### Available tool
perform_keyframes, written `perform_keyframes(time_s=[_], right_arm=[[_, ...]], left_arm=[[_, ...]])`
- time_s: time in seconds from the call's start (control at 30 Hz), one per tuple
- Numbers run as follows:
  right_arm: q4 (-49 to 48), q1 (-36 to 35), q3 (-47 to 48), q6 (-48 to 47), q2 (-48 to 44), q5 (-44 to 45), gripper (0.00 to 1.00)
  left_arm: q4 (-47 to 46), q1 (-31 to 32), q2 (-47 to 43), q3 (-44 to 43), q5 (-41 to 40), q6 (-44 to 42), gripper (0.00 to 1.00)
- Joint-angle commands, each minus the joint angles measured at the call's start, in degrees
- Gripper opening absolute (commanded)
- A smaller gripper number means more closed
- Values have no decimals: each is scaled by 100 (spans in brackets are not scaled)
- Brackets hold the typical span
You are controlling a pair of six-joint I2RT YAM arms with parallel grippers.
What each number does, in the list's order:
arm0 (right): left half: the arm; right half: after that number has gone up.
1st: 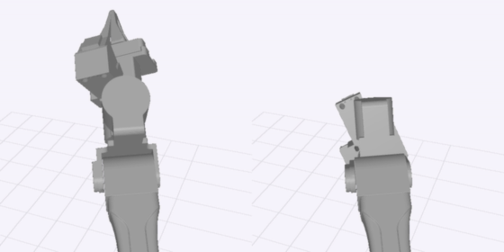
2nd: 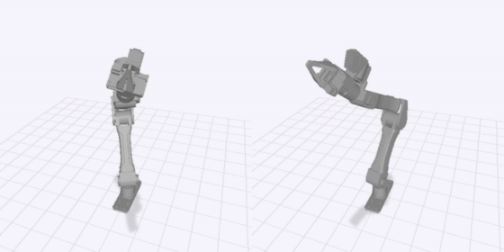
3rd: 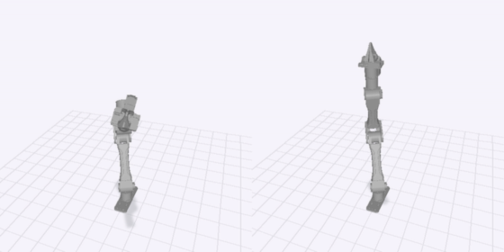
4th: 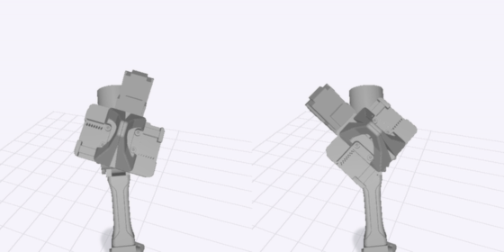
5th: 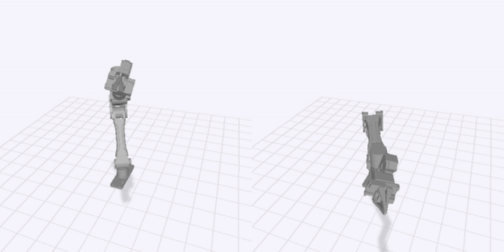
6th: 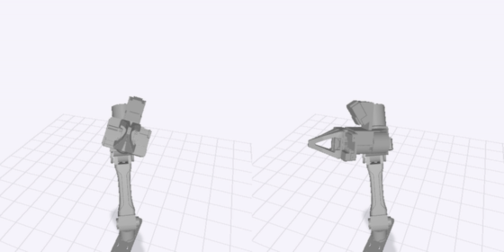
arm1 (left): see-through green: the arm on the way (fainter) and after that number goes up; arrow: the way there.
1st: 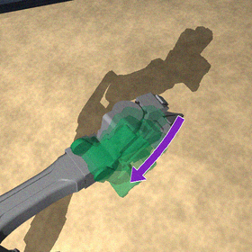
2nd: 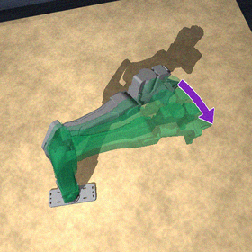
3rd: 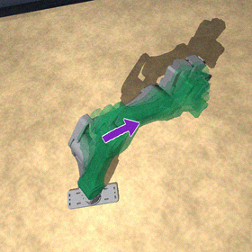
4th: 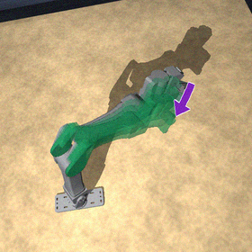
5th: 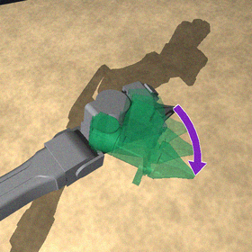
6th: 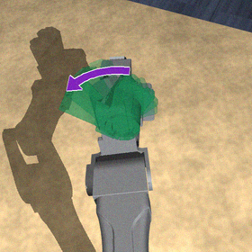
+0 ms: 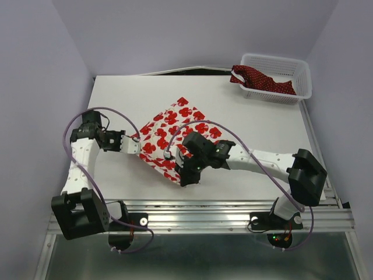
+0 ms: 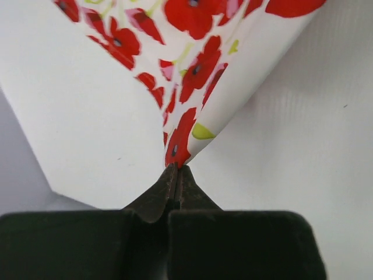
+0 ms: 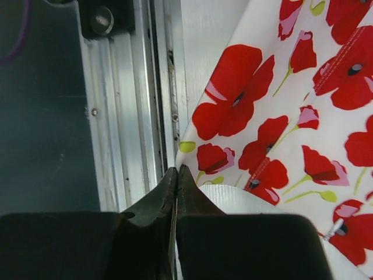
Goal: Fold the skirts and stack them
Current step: Fold the skirt
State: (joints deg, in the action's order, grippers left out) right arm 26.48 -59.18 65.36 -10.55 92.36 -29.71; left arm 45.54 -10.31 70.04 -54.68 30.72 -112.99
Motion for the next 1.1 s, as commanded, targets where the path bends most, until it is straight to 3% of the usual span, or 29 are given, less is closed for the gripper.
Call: perform_keyframes(time_s=[0.0,0.1,0.27,0.53,0.7,1.03,1.07], right_arm=[[252,414,539,413,-244,-1210,1],[428,1021,618,308,-402,-1405,1],[604,1715,329,97,-701,-1326,1],[604,2815,73,-9,-807,-1704,1],[586,3333,-137,-140,-561,-1932,1],[534,4168,-86,-624,589,-1924,1],[525,4169,-50,-642,730,-1924,1]], left_arm=[[185,-77,-254,-886,792,837,0],[-597,-33,-114,-1377,1286,2056,0],[-1836,335,536,-1976,1419,3457,0],[-3902,1654,1441,-2126,761,4961,0],[-4509,2041,2442,-2705,497,5532,0],[-4712,2366,4076,-3550,93,5410,0],[-4721,2366,4192,-3637,40,5410,4]])
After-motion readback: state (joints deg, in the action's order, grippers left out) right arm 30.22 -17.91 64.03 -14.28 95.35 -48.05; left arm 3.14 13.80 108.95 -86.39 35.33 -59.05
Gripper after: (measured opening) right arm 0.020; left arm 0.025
